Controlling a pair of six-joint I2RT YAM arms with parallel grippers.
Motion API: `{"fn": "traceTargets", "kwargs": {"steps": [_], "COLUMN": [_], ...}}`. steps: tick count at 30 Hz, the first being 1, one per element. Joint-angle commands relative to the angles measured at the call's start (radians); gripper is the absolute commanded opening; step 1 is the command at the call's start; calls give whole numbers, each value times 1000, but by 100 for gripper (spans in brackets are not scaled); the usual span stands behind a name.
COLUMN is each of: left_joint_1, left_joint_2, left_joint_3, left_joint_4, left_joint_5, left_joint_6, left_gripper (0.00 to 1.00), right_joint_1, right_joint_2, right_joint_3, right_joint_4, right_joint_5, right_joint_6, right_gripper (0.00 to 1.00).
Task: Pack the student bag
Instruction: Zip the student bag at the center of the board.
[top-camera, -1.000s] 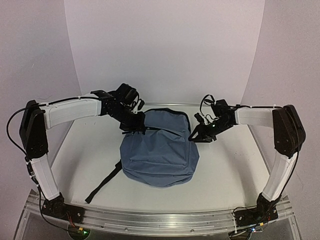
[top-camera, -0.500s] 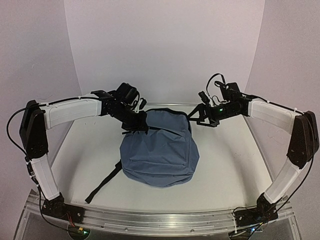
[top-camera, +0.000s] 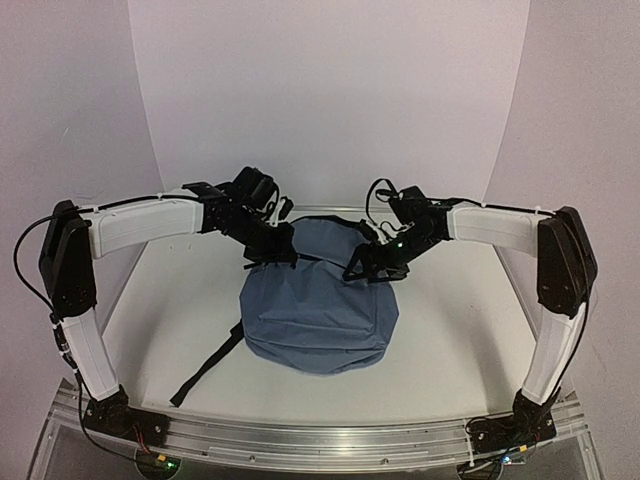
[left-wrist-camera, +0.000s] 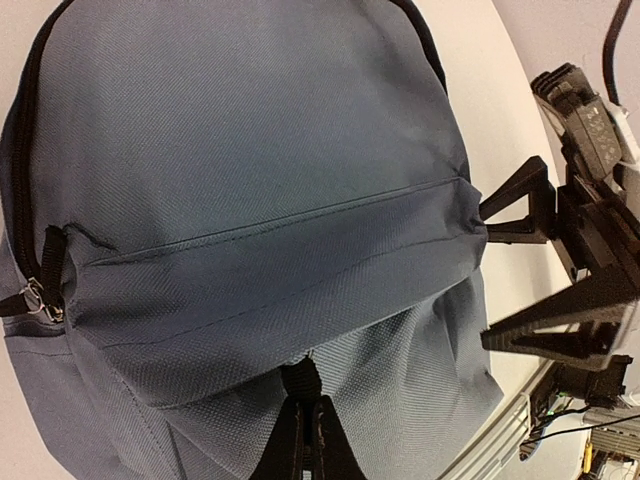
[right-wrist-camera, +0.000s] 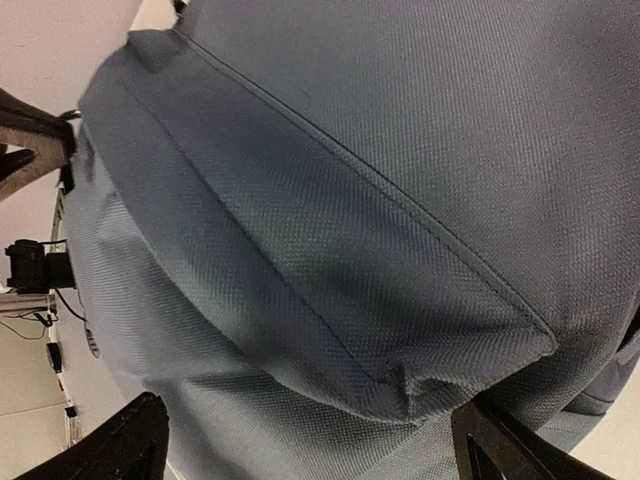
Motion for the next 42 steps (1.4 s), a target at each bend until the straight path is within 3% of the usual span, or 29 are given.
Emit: {"fn": "traceTargets", "kwargs": {"steps": [1, 6, 9, 10, 31, 42], "left_joint_1": [-3, -2, 0, 1, 165, 179], "left_joint_2": [-21, -34, -48, -51, -117, -104], "left_joint_3": [-6, -8, -12, -14, -163, -210], "left_joint_4": [39, 8, -16, -25, -27, 112], "left_joint_5": [13, -29, -66, -80, -125, 69], "left_joint_6": [-12, -13, -17, -17, -4, 37], "left_gripper": [0, 0, 0, 0, 0, 0], "right_joint_1": [-7, -8, -19, -26, -154, -144], "right_joint_2": [63, 74, 67, 63, 17, 16], "right_joint_3": [49, 51, 44, 40, -47, 2], "right_joint_4": [-18, -20, -25, -28, -68, -69], "right_joint_5": [60, 71, 83, 85, 146, -35], "right_joint_6": [-4, -1, -5, -5, -91, -84], "right_gripper": [73, 35, 4, 0, 0, 3]}}
